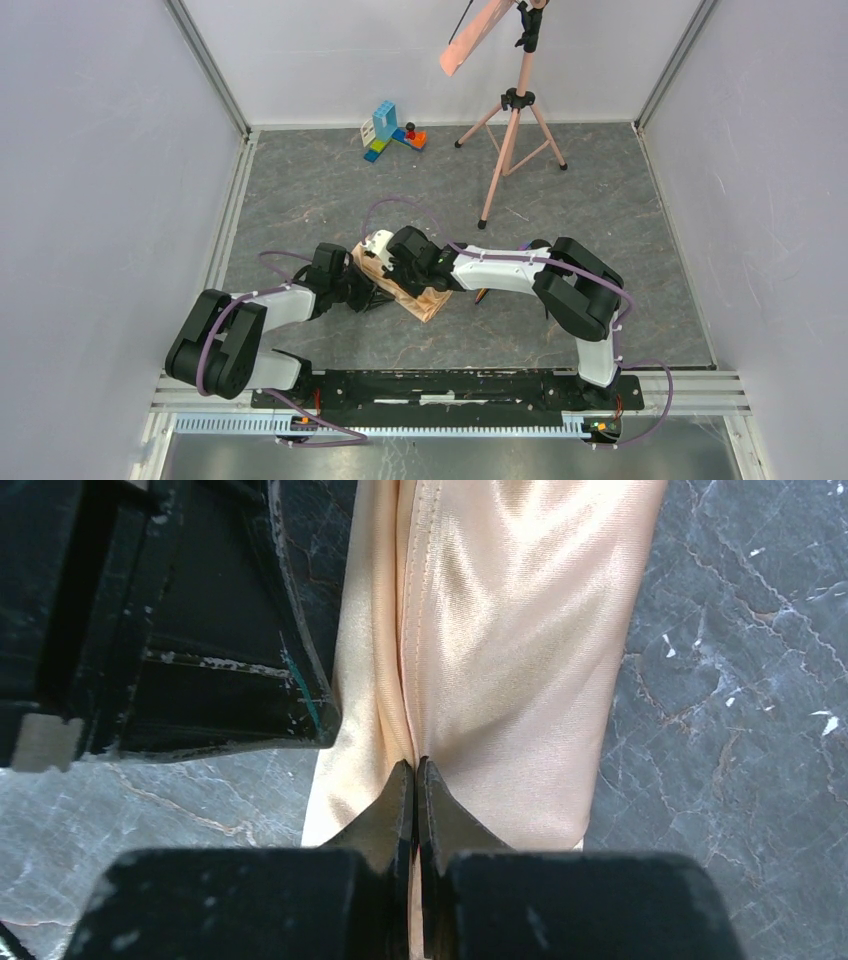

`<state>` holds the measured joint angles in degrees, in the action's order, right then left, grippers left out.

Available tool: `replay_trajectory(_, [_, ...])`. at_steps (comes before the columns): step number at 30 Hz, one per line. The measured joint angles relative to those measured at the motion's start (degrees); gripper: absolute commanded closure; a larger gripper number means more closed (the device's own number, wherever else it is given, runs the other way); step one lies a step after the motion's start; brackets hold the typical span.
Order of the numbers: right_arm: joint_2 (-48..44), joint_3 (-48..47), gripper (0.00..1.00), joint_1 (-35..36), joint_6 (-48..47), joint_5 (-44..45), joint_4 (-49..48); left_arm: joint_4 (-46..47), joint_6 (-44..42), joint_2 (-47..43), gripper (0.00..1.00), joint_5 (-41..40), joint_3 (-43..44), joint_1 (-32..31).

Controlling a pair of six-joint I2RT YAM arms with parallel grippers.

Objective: Fold the napkin into a case and place the utensils inside
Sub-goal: Pick up the smaller rectangle-folded napkin from the center of the board.

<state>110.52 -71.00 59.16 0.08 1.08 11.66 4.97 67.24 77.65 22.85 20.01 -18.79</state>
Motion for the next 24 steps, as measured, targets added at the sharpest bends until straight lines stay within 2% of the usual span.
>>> replay_trajectory(18, [0.0,-1.2,1.0,0.0,7.63,-4.0,1.01,1.4,0.02,0.0,0.94,-0.33,-0.5,-0.61])
replay_trajectory(22, [0.17,-0.63,1.0,-0.02,9.01,-3.98,-0.55,1.4,0.0,0.0,0.88,-0.37,-0.52,-0.7])
replay_trajectory(24, [0.2,0.87,0.95,-0.24,9.77,-3.91,-2.38,1.05,-0.11,-0.28,0.83,-0.31,-0.52,-0.55])
